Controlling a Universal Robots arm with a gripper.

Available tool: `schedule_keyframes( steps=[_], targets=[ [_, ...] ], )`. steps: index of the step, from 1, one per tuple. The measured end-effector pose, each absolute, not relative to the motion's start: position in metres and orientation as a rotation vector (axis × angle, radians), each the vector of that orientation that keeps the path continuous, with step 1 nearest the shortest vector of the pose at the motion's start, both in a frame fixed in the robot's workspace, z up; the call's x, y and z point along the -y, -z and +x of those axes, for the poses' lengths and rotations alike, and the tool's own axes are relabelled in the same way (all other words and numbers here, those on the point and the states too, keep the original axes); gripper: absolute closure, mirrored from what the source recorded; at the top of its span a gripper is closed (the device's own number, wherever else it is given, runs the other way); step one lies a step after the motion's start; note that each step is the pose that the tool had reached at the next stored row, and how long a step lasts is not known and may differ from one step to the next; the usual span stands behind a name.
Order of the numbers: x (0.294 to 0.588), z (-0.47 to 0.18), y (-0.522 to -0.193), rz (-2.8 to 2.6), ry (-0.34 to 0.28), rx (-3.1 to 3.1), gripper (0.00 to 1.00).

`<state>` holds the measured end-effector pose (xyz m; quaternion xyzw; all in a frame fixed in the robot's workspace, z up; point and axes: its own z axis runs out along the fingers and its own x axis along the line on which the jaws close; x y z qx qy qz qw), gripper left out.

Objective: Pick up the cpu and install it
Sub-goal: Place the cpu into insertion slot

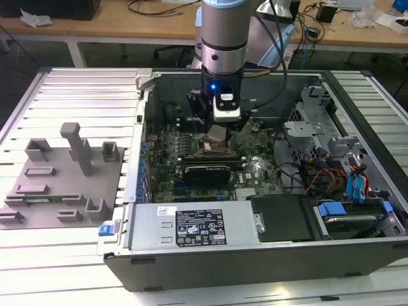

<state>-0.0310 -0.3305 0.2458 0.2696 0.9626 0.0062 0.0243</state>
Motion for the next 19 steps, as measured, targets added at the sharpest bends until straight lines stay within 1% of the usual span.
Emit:
schedule_keyframes(
  steps=[19],
  targets=[
    [0.3305, -0.0310, -0.2446, 1.461, -0.002, -2.724, 0.45]
  ],
)
